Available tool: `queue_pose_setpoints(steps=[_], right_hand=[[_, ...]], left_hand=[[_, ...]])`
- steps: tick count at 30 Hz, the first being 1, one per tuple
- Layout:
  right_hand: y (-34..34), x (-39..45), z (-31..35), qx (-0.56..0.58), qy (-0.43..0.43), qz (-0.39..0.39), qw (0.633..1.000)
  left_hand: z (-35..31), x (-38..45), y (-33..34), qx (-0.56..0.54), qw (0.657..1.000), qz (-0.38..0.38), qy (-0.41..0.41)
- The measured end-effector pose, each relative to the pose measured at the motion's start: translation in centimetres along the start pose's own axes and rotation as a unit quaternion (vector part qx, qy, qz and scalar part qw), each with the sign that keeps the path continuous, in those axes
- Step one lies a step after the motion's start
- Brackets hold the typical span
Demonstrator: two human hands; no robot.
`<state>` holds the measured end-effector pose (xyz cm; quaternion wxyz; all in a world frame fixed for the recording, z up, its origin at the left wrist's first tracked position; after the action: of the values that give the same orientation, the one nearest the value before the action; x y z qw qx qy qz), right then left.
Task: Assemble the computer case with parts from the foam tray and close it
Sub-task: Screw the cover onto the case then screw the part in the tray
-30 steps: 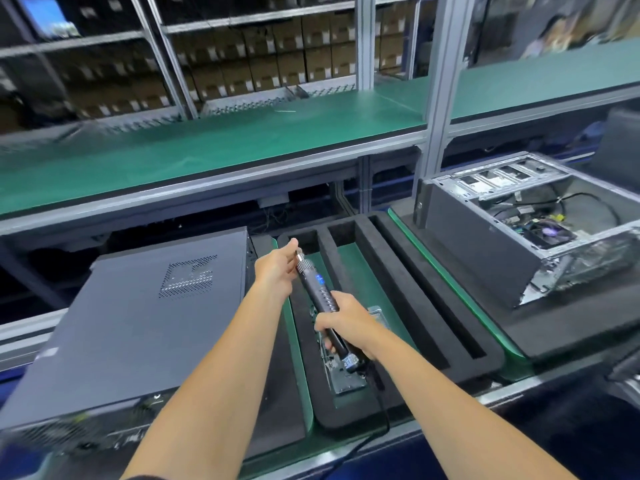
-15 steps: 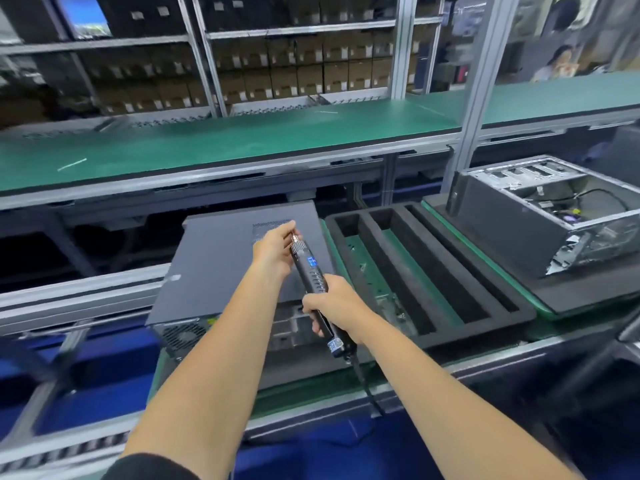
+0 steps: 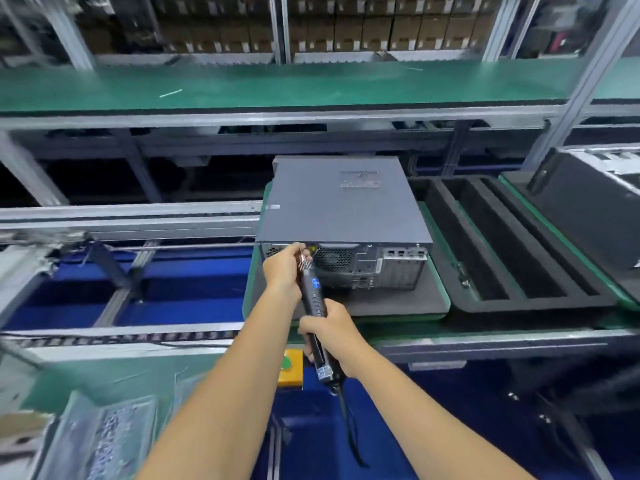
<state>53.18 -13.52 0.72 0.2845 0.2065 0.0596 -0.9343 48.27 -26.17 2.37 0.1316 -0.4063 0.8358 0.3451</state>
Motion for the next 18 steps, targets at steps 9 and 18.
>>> queue_pose_setpoints(steps=[9,18], right_hand=[[0.3,-0.3,-2.3,0.006,0.020,-0.005,1.000],[-0.2,1.0,-1.1,0.026,0.011,-0.020,0.999]], left_hand=[[1.7,0.0,-1.7,0.025,0.999,0.002,-0.020],[1.2,0.9,0.6,0.004,0.999,0.039,-0.033]])
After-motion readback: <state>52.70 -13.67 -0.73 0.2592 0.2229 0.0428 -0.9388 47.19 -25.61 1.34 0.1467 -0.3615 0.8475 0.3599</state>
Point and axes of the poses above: each hand's wrist, its own x-axis towards the middle knuckle, its own y-axis out of the palm, z = x × y, the point moved 7 cm from there along x, towards the middle knuckle, and after that the axes turned 5 degrees about -z, right-handed, at the moved point
